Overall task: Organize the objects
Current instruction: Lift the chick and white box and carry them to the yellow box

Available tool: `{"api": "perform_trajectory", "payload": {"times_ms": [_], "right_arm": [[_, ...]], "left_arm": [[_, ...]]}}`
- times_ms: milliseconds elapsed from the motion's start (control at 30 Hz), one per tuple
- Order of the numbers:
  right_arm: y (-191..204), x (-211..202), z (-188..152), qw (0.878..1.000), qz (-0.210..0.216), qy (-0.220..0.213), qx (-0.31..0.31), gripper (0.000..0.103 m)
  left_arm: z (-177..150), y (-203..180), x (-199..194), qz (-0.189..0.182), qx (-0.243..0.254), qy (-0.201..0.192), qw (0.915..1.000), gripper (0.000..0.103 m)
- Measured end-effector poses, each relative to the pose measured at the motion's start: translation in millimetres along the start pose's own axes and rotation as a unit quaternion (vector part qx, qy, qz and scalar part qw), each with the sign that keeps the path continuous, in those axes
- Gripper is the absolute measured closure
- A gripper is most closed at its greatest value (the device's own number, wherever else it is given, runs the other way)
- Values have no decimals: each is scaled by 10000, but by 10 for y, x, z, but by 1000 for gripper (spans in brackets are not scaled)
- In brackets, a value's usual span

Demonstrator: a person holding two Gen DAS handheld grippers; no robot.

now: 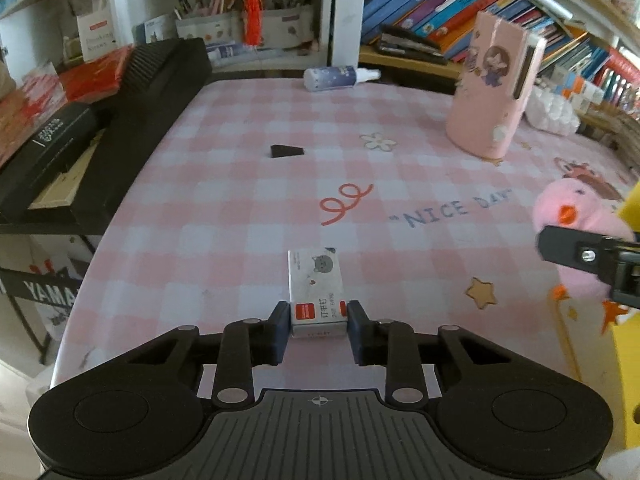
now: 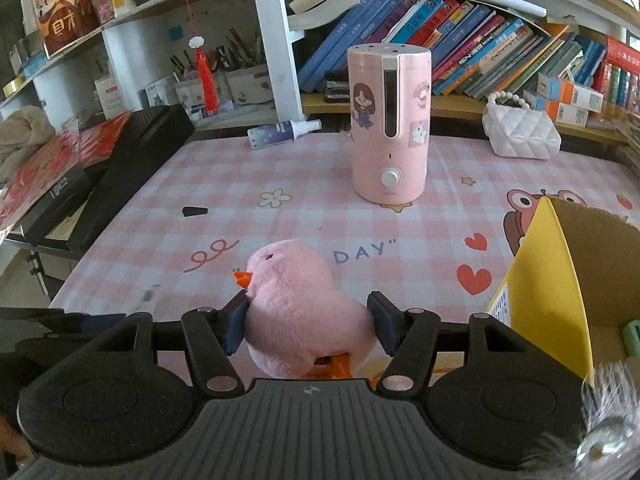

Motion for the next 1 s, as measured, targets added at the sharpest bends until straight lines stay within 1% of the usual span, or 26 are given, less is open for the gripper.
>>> {"api": "perform_trajectory", "payload": {"times_ms": [133,400,700,1000], "right_arm": [[44,-32,-42,10000,23,28,-15,44],[141,-130,-157,9999,79,104,-72,44],[180,-297,-280,9999,41,113,-79,44],[293,-474,-383,9998,78,90,-181,44]], "left_arm": [[-16,-40,-136,-64,93,-96,9999,75],[2,0,-435,-31,98,-383,9992,75],[-104,-35,-644,-142,128,-495,9986,75],[-88,-71,-1016,-229,163,-908,9955,75]]}}
Point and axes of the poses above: each gripper's, at about its wrist camera, not at the fingertips, and x roughly the way its jaws point, y to its left, z to its top, the point moved 10 cm from there along x, roughly the way its jaws point, and after that the axes turned 6 degrees about x, right-handed, at the moved point
